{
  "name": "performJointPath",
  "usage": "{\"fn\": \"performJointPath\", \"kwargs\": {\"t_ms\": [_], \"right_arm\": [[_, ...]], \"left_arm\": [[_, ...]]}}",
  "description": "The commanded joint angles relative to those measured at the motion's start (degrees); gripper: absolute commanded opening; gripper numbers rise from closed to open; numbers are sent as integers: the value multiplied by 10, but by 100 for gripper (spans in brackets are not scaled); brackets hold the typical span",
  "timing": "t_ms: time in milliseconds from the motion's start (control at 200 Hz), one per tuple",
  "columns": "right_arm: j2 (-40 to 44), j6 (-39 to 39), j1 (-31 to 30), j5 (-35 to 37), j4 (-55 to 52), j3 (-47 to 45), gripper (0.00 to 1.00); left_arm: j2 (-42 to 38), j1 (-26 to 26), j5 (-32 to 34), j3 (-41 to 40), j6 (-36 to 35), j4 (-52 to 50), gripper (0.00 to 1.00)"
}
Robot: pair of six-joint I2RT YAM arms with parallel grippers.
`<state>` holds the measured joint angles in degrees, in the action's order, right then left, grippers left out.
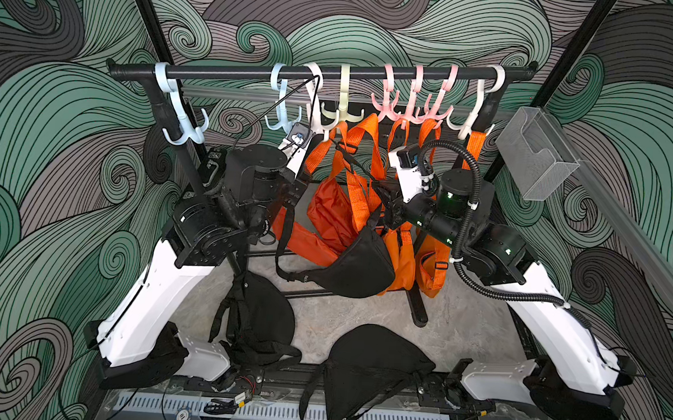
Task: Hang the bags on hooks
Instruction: Hang the bag on the hook, then pick up the bag from the center of the board.
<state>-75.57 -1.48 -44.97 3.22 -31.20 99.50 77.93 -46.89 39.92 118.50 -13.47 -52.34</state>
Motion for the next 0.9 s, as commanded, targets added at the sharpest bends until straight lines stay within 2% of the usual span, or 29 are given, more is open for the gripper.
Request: {"fn": "performJointPath", "kwargs": {"t_ms": [0, 130, 230, 290, 395, 590, 760, 836, 896], "right_arm": [[16, 11, 4, 15, 8, -27, 1], [42, 9, 6, 32, 13, -70, 13], [59, 13, 8, 38, 12, -89, 34], [72, 14, 8, 41, 7, -95, 51], [97, 15, 8, 52, -9, -101, 69], [151, 25, 7, 83, -85, -123, 86], [197, 45, 1, 48, -176, -158, 95], [210, 53, -31, 52, -227, -186, 98], [229, 64, -73, 49, -227, -239, 98]], "left_arm": [[-18, 3, -16, -15, 24, -11, 73], [-40, 3, -33, -40, 44, -14, 87], [-55, 2, -41, -56, 55, -20, 94], [-63, 2, -49, -61, 64, -28, 97], [-85, -1, -63, -93, 70, -26, 99], [-155, -1, -15, -240, 38, 62, 99], [-231, -1, -1, -376, 29, 153, 98], [-256, -1, -4, -423, 31, 179, 99], [-275, -1, -10, -455, 31, 195, 98]]}}
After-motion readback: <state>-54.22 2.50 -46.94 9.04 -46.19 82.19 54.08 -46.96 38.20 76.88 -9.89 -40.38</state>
